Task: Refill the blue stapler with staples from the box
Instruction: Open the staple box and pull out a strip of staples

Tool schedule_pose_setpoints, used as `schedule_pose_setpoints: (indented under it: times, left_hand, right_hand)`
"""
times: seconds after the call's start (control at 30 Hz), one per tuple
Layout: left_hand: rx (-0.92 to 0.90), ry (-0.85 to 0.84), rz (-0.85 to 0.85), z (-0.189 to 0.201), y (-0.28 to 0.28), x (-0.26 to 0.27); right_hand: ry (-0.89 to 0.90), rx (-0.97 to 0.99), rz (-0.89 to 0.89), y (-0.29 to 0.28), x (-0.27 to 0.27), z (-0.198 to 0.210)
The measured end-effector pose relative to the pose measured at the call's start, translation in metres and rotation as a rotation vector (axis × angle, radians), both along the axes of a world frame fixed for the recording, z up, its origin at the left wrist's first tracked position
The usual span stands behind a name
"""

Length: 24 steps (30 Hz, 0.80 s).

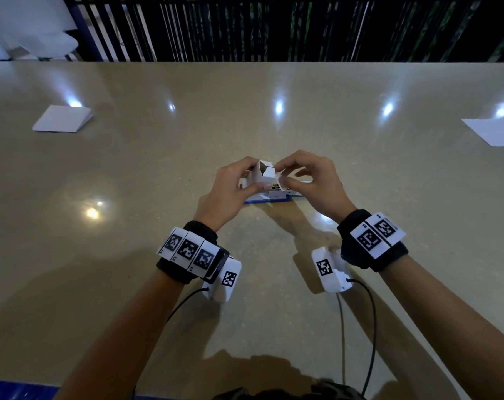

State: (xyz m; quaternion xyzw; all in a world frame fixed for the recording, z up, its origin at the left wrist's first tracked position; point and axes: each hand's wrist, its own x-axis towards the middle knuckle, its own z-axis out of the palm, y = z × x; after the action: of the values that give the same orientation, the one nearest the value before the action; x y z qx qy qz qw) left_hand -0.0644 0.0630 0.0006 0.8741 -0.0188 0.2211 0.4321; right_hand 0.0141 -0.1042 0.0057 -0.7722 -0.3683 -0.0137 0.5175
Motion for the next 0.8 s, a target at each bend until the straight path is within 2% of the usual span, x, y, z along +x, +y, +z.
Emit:
schedule_pose_setpoints:
  times: [0.17,0.4,0.6,0.8]
  left_hand:
    - [-0.035,0.013,0.004,-0.001,-0.001,0.0]
    - [-0.013,-0.001,0.003,-0.001,-0.003,-0.003]
    - [0.002,-0.017,-0.006,0.003,-0.001,-0.005]
    - [-0.072,0.059,-0.013,0.001,0.0,-0.007]
  right_hand:
    - [0.176,0.166,0.091,0.0,-0.002,0.003]
    - [0.189,0.13,0.088,0.003,0.001,0.004]
    - [0.099,0.054,0.09,0.0,-0.003,0.007]
    - [0.112,0.023,0.088,0.002,-0.006,0.01]
